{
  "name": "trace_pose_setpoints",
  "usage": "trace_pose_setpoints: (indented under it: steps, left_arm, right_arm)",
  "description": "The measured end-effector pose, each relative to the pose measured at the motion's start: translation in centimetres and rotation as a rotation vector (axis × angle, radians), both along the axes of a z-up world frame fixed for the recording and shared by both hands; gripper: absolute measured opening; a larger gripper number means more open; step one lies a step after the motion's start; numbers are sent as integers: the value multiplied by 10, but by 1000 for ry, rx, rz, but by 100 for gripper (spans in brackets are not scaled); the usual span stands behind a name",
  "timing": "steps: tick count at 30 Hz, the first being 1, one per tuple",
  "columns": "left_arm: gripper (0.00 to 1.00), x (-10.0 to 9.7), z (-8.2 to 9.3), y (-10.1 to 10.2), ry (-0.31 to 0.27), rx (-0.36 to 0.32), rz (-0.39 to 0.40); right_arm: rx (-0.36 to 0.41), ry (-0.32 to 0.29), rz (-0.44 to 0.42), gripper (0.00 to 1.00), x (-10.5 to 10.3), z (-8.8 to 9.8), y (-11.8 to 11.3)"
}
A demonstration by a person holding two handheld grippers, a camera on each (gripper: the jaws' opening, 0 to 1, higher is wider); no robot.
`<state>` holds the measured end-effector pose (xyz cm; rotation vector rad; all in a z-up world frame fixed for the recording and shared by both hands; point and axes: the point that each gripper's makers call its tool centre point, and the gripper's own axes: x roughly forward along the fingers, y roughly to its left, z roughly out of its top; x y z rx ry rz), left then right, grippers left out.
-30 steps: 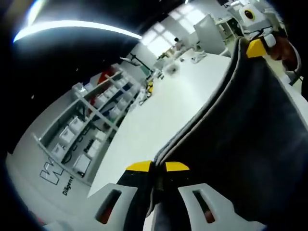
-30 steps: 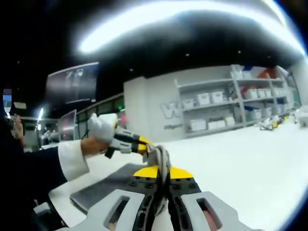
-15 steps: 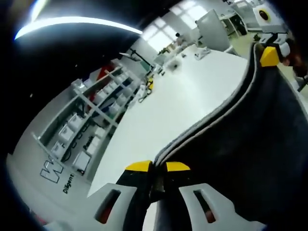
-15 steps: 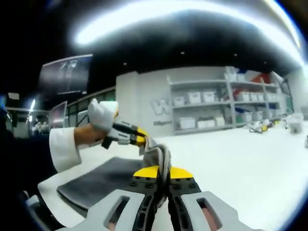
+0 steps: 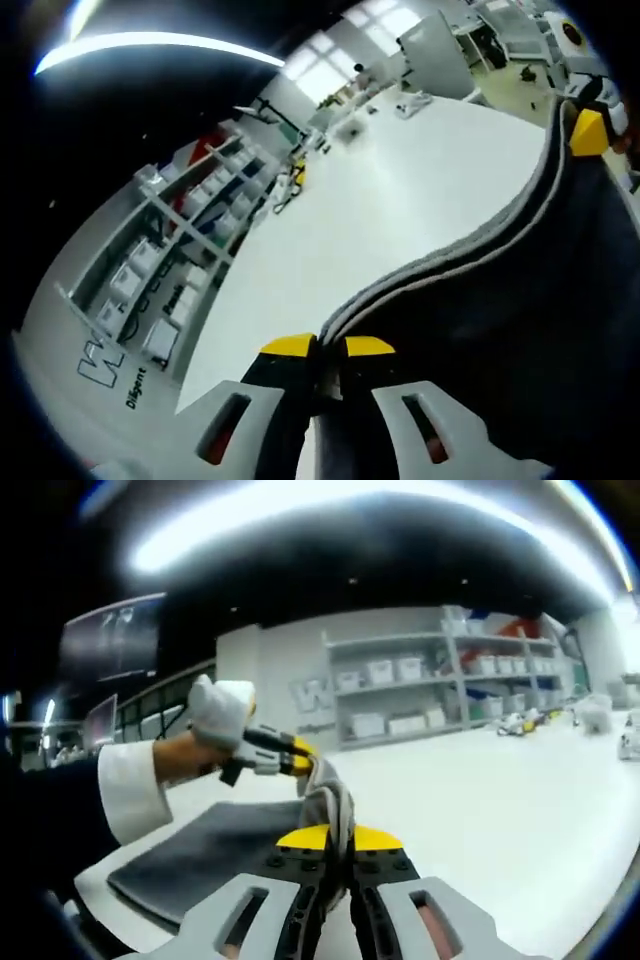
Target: Open the folded towel by lifting each exposed corner and separating the folded layers until the towel lies flat within the target outline without major curled edges
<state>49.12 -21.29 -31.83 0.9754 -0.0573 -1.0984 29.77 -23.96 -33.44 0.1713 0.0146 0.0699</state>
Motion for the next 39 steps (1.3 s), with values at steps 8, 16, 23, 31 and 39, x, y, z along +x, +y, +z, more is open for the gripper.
trace_pose_setpoints:
  steps: [8,16,23,31,39]
  left_arm:
    - [8,-3,-11,-20,5,20,-36]
    - [9,-3,-19,-35,4,41,-64]
    - [9,-3,-33,-51,11,65,-88]
    - [10,-6,-50,-70,10,126,-145]
    - [21,2,-56,-72,9,121,-138]
  right_arm:
    - [6,6,-22,0,-1,-4,4]
    - [19,-11,-75,0,-2,-4,-1]
    - [52,9,-154,0,-2,-13,-8]
    - [71,61,-205,2,-1,-30,-21]
    - [64,77,-242,5,-1,-37,-32]
